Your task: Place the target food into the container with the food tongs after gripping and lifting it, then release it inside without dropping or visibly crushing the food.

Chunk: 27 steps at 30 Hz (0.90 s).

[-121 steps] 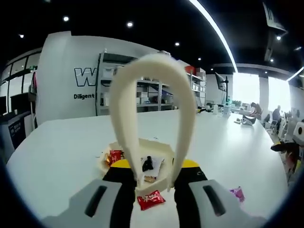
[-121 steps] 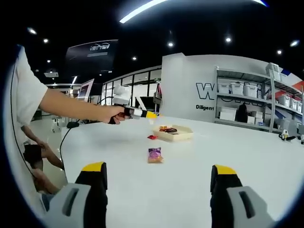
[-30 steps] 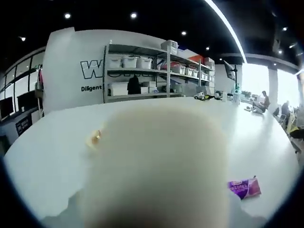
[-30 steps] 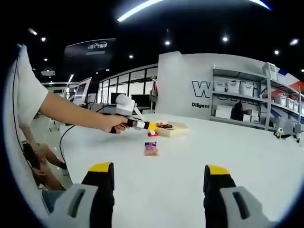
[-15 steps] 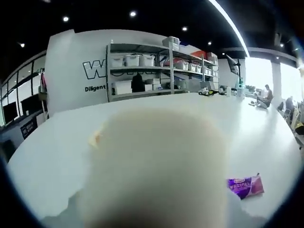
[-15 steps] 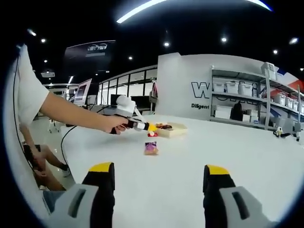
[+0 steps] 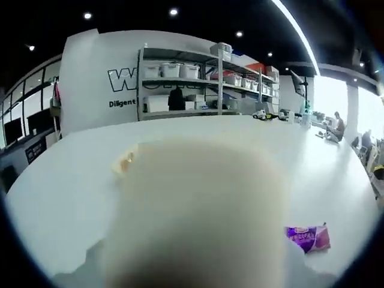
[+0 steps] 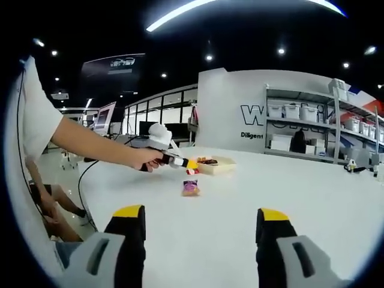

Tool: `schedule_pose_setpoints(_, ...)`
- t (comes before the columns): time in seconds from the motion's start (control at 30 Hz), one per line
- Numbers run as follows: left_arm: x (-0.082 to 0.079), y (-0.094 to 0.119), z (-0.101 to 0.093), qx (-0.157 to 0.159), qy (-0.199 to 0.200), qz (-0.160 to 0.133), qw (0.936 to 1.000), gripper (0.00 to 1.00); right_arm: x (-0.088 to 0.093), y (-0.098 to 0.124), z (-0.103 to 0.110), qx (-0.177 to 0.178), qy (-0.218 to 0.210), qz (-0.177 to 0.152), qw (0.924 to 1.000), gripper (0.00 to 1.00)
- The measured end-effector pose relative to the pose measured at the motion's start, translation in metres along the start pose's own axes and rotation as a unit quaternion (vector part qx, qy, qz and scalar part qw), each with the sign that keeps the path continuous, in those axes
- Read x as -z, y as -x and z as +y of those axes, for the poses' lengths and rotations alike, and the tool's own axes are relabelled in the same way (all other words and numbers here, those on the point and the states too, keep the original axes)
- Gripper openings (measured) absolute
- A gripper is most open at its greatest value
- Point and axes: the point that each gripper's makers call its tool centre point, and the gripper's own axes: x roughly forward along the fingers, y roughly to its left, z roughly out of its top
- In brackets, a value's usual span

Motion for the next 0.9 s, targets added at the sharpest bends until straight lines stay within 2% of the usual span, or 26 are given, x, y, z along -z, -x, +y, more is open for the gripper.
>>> schedule_pose_setpoints(0.2, -0.001, -0.001, -0.001, 0.000, 0.001, 0.007, 1.0000, 0.30, -0.001, 0.001, 0.000, 0.000, 0.001, -0.001, 1.0000, 0.72)
schedule_pose_setpoints(0.27, 0.000, -0.001, 0.000, 0.000, 0.013, 0.007, 0.9999, 0.30, -0.001, 0.001, 0.001, 0.000, 0.000, -0.001, 1.0000, 0.72)
schedule_pose_setpoints(0.33, 0.003, -0.001, -0.001, 0.005, 0.061, 0.011, 0.9981, 0.28, 0.000, 0.002, 0.001, 0.001, 0.002, 0.001, 1.0000, 0.71)
schedule_pose_setpoints(0.43, 0.001, -0.002, 0.001, 0.004, 0.038, 0.010, 0.9992, 0.27, 0.000, 0.002, 0.002, 0.000, 0.004, 0.003, 1.0000, 0.70)
schedule_pose_setpoints(0.57, 0.002, -0.001, 0.000, 0.007, 0.049, 0.011, 0.9987, 0.24, -0.001, 0.003, 0.003, 0.001, 0.006, 0.003, 1.0000, 0.70)
schedule_pose_setpoints(0.73, 0.003, 0.007, 0.000, 0.024, 0.108, 0.020, 0.9937, 0.22, -0.002, 0.003, 0.004, 0.000, 0.008, 0.002, 1.0000, 0.69)
schedule_pose_setpoints(0.9, -0.006, 0.014, 0.000, 0.029, 0.092, 0.010, 0.9953, 0.22, -0.003, 0.002, 0.005, -0.001, 0.009, 0.001, 1.0000, 0.68)
